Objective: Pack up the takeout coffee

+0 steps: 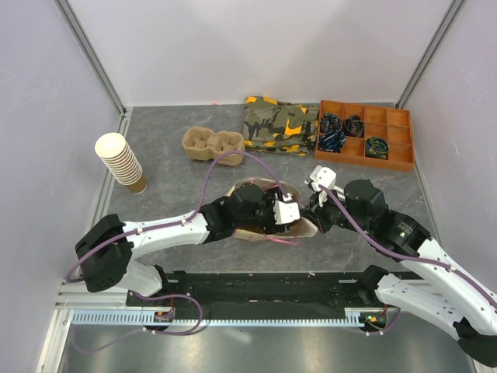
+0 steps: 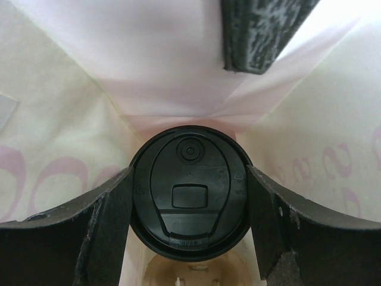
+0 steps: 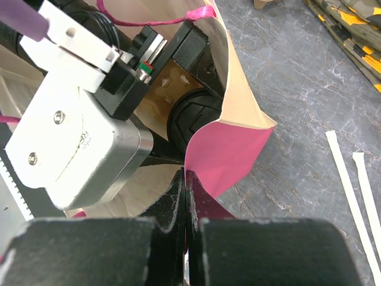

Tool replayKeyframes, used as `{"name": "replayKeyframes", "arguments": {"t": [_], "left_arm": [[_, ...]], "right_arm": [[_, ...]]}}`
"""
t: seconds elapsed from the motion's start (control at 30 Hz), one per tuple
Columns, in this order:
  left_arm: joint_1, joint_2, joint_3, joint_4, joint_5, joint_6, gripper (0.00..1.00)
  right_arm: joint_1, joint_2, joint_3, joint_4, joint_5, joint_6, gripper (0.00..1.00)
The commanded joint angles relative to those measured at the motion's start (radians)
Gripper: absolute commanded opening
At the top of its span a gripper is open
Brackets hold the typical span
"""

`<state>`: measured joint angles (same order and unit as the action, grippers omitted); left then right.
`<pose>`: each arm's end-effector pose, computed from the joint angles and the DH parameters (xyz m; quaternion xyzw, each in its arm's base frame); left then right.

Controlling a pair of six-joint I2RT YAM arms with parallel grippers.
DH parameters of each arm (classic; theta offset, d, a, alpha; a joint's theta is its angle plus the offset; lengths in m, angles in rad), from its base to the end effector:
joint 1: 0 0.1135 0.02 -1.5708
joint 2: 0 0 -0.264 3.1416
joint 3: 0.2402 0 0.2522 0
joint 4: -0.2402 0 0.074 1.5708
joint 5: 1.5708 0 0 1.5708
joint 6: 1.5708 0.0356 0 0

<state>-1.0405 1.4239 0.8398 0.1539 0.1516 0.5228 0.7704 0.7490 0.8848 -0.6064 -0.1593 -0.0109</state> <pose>0.1562 -0.2771 0.2441 0.6203 0.5669 -0.1994 0.5041 0.1098 0.1144 0.3364 -0.3620 0.7699 0.2562 0.4588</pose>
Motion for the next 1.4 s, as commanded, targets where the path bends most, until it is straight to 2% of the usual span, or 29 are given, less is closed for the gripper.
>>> {"name": "replayKeyframes", "arguments": {"t": [0.0, 0.2, 0.4, 0.8, 1.37], "left_arm": [[0.039, 0.026, -0.010, -0.085, 0.009, 0.011, 0.34], [0.043, -0.060, 0.005, -0.024, 0.104, -0.032, 0.33], [0.043, -0.063, -0.030, 0.045, 0.115, -0.053, 0.33], [0.091, 0.036, -0.019, -0.050, 0.085, -0.055, 0.31], [0.148, 0.099, -0.011, -0.137, 0.128, -0.012, 0.27]], "right_arm": [[0.009, 0.015, 0.036, -0.030, -0.002, 0.038, 0.00], [0.007, 0.027, 0.036, -0.024, 0.001, 0.046, 0.00], [0.007, 0.035, 0.039, -0.021, -0.002, 0.052, 0.00], [0.007, 0.064, 0.079, -0.044, 0.009, 0.077, 0.00], [0.007, 0.096, 0.111, -0.061, 0.038, 0.086, 0.00]]}}
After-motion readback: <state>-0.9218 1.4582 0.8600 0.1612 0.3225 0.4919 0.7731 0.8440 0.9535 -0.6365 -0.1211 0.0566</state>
